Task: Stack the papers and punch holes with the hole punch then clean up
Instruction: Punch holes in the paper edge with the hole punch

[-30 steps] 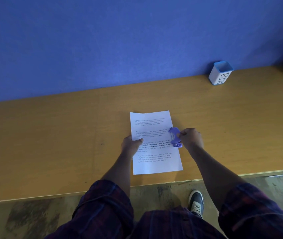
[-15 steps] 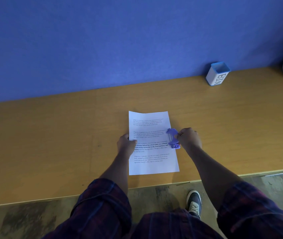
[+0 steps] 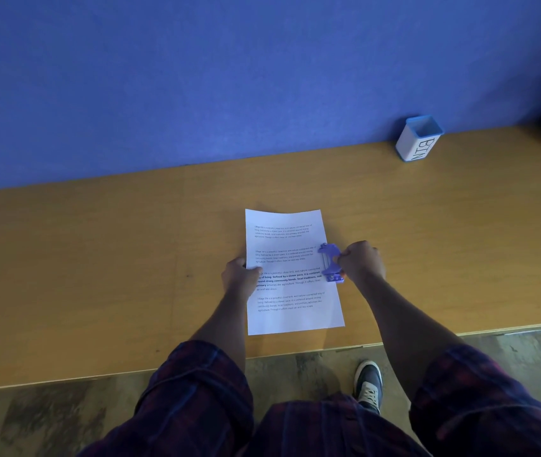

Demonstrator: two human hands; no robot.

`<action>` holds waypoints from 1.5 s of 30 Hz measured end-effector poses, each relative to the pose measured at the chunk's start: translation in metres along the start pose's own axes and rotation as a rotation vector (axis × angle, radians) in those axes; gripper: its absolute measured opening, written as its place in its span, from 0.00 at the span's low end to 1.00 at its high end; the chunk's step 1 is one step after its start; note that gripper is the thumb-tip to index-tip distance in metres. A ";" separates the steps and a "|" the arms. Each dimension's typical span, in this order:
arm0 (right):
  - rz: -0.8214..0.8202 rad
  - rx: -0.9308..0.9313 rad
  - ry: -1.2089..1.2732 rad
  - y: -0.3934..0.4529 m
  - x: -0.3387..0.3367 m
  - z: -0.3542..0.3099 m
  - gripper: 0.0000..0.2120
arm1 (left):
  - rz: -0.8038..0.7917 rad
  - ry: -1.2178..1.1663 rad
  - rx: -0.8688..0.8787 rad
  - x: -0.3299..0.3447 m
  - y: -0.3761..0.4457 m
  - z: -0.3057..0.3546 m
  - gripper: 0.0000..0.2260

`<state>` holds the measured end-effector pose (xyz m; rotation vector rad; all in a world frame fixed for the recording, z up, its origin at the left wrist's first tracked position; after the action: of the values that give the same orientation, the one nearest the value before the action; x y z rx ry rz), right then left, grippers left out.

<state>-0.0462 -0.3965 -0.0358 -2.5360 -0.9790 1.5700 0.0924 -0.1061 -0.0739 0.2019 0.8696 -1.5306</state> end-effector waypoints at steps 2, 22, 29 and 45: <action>-0.007 -0.001 -0.023 0.001 0.000 0.000 0.06 | -0.001 -0.005 -0.003 0.000 0.000 0.001 0.10; -0.025 -0.075 -0.548 0.025 -0.003 -0.010 0.25 | -0.021 0.027 0.016 0.006 0.004 -0.001 0.11; -0.068 -0.151 -0.706 0.031 0.003 -0.026 0.22 | -0.018 0.043 0.019 0.006 0.004 -0.002 0.09; -0.043 -0.007 -0.509 0.042 0.010 0.016 0.26 | -0.035 0.025 0.035 0.008 0.008 -0.002 0.11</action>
<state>-0.0352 -0.4299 -0.0652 -2.1346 -1.0555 2.2561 0.0976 -0.1106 -0.0835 0.2329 0.8704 -1.5796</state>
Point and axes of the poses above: each hand's wrist, its own y-axis towards the middle knuckle, its own x-axis out of the palm, z = x × y, the point moved 9 cm from there along y, towards the middle knuckle, and after that the axes turned 10 degrees about z, right-handed, at the moved point
